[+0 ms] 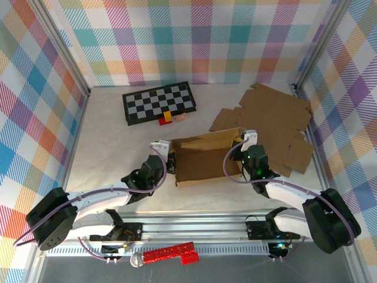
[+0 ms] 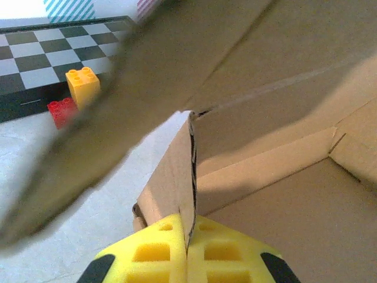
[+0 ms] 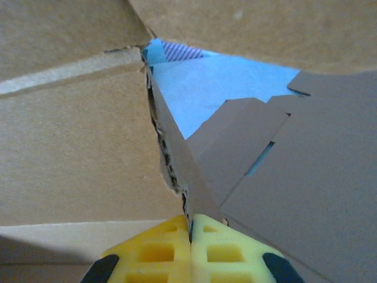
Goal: Fold the paper box
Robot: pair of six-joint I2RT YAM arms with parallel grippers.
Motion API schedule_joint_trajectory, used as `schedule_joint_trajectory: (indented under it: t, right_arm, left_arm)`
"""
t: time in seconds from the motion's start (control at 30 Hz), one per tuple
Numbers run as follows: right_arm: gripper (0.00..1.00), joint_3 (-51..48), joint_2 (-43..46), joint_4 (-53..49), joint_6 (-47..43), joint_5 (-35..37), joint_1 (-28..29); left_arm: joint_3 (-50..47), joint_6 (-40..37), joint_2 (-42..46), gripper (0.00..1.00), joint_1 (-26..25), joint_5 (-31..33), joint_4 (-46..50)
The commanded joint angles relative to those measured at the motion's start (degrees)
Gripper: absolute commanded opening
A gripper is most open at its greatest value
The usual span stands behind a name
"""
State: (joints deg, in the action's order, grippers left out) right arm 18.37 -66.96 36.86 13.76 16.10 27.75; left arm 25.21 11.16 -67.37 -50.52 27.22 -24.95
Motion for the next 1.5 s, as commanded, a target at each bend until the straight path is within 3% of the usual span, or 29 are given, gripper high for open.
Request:
schedule_joint_trajectory:
  t: [0.0, 0.2, 0.3, 0.47, 0.67, 0.83, 0.97, 1.2, 1.33, 1.47]
  right_arm:
    - [0.01, -0.63, 0.84, -6.44, 2.55, -4.5, 1.08]
    - [0.04, -2.93, 2.56, -8.09, 4.15, -4.51, 1.06]
    - [0.15, -1.43, 5.35, -13.67, 5.74, -3.14, 1.09]
    - [0.49, 2.77, 14.46, -29.93, 13.36, -2.9, 1.08]
    - [0.66, 8.05, 25.49, -53.05, 29.71, -6.13, 1.08]
    - [0.72, 14.01, 28.88, -68.34, 35.4, -9.76, 1.08]
    - [0.73, 21.45, 28.21, -77.44, 35.46, -10.25, 1.08]
    - [0.73, 35.19, 23.2, -81.51, 33.17, -7.32, 1.08]
    - [0.76, 42.7, 14.54, -80.3, 30.05, -3.71, 0.22]
    - [0.76, 50.08, 0.72, -81.77, 28.0, -10.06, -5.51]
  left_arm:
    - [-0.76, -0.25, -3.64, 0.0, -4.3, 3.35, 2.15]
    - [0.62, -1.09, -8.66, 0.0, -8.92, 11.48, 2.19]
    - [0.84, -0.71, -9.66, 0.0, -10.34, 14.66, 2.8]
    - [2.24, -0.41, -10.15, 0.0, -11.13, 18.76, 7.23]
    - [2.72, -0.26, -10.23, 0.0, -11.44, 20.5, 9.72]
    - [2.91, -0.26, -11.48, 0.0, -11.61, 20.89, 10.01]
    - [3.01, 0.36, -12.84, 0.0, -11.84, 22.25, 10.28]
    - [3.37, 0.36, -13.31, 0.0, -11.88, 23.49, 11.23]
    - [3.27, 0.85, -13.2, 0.0, -11.88, 23.31, 12.39]
    - [2.78, 1.61, -13.23, 0.0, -11.99, 23.24, 12.65]
